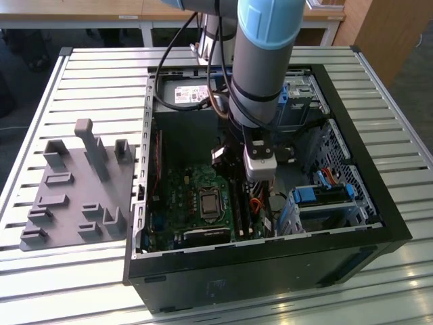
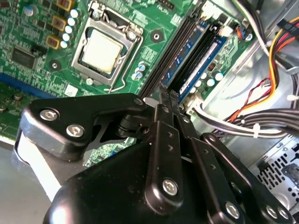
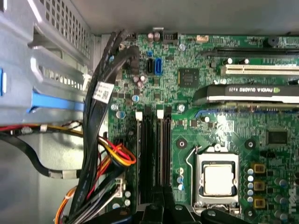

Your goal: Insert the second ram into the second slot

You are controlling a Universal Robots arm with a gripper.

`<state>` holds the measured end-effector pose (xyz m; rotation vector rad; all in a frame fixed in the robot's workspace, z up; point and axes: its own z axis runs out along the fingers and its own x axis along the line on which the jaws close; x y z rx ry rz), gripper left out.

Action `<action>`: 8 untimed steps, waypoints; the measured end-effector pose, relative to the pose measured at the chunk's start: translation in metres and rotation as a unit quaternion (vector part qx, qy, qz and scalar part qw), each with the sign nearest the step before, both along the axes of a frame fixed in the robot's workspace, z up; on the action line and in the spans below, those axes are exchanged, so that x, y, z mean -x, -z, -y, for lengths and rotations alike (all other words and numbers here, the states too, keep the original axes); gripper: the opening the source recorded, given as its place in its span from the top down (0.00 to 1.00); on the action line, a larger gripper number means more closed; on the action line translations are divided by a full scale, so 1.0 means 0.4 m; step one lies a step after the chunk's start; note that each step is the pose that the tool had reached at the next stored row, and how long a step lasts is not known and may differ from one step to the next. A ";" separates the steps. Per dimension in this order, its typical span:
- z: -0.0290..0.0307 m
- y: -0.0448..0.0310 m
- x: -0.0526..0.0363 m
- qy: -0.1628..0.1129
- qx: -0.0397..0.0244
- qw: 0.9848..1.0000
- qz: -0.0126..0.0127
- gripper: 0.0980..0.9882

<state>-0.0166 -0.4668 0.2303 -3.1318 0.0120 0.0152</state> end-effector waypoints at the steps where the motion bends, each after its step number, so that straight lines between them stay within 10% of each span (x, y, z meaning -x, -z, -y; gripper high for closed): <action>1: -0.004 0.001 0.000 0.000 0.000 1.000 0.000 0.97; 8: -0.019 0.020 0.000 0.000 0.000 1.000 0.000 0.97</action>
